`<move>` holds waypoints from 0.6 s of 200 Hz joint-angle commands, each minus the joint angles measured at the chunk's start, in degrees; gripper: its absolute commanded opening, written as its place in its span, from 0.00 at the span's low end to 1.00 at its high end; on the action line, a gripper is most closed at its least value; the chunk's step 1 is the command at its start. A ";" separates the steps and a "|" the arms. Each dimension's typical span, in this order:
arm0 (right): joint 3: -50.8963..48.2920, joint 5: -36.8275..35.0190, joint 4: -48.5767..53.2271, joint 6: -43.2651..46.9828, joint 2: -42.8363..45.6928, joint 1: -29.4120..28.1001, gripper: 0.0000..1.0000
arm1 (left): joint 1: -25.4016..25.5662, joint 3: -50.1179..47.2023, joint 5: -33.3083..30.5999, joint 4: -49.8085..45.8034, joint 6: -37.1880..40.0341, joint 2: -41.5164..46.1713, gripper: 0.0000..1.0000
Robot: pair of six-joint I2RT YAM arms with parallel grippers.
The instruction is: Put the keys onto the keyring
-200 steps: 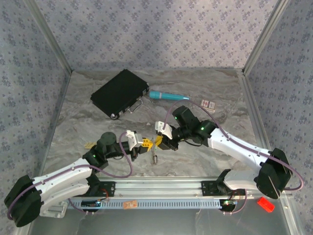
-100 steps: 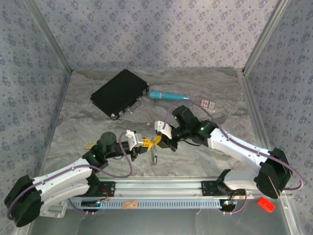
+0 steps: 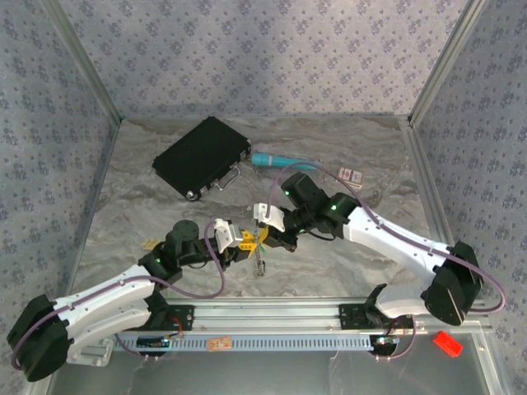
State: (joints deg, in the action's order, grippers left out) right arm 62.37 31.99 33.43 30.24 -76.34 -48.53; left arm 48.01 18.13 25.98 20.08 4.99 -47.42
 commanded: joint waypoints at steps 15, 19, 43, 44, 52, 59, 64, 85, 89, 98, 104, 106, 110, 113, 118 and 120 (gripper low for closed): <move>5.29 -4.10 9.50 5.93 -2.85 -2.07 0.00 | -0.11 2.41 1.24 -1.00 1.51 -0.44 0.16; 5.43 -4.36 9.91 6.17 -3.10 -2.38 0.00 | -0.11 2.43 1.43 -1.00 1.43 -0.40 0.14; 8.02 -5.23 11.61 7.07 -4.25 -3.39 0.00 | -0.06 2.52 2.57 -0.83 1.72 -0.86 0.05; 8.03 -5.21 11.54 7.09 -4.26 -3.40 0.00 | -0.04 2.52 2.62 -0.87 1.75 -0.85 0.04; 8.12 -4.58 11.30 6.95 -4.11 -3.41 0.00 | -0.10 2.52 2.98 -0.75 1.77 -1.08 0.01; 8.00 -3.89 10.68 6.48 -3.66 -3.35 0.00 | -0.10 2.56 3.28 -0.52 1.81 -1.33 0.00; 7.61 -3.65 9.66 5.71 -3.21 -3.17 0.00 | -0.04 2.55 3.44 -0.38 1.86 -1.32 0.00; 2.75 -1.87 3.07 1.47 0.34 -1.29 0.28 | -0.09 1.65 3.51 1.92 1.13 -1.16 0.00; 1.63 -1.23 1.45 0.54 1.25 -0.78 0.31 | -0.11 1.31 3.43 2.79 0.87 -1.12 0.00; -1.19 0.58 -3.16 -1.71 2.95 0.49 0.34 | -0.10 0.55 3.35 5.02 0.07 -1.10 0.00; -2.68 1.90 -5.47 -3.28 3.80 1.30 0.35 | -0.11 -0.07 3.38 6.81 -0.54 -1.17 0.00; -3.15 2.28 -6.20 -3.77 4.06 1.55 0.36 | -0.09 -0.21 3.42 7.41 -0.83 -1.20 0.00; -4.21 2.94 -7.63 -4.72 4.53 1.95 0.36 | -0.06 -0.55 3.38 8.61 -1.22 -1.31 0.00; -4.78 3.35 -8.56 -5.26 4.80 2.20 0.36 | -0.06 -0.73 3.38 9.38 -1.48 -1.38 0.00; -5.87 3.99 -9.92 -6.25 5.11 2.53 0.36 | -0.10 -1.05 3.50 10.41 -1.79 -1.47 0.00; -6.19 4.27 -10.44 -6.60 5.20 2.67 0.36 | -0.11 -1.14 3.47 10.77 -1.87 -1.45 0.00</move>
State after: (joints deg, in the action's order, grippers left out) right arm 60.29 30.79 32.53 30.26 -73.97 -47.75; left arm 48.01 18.11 27.90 21.93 5.26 -48.56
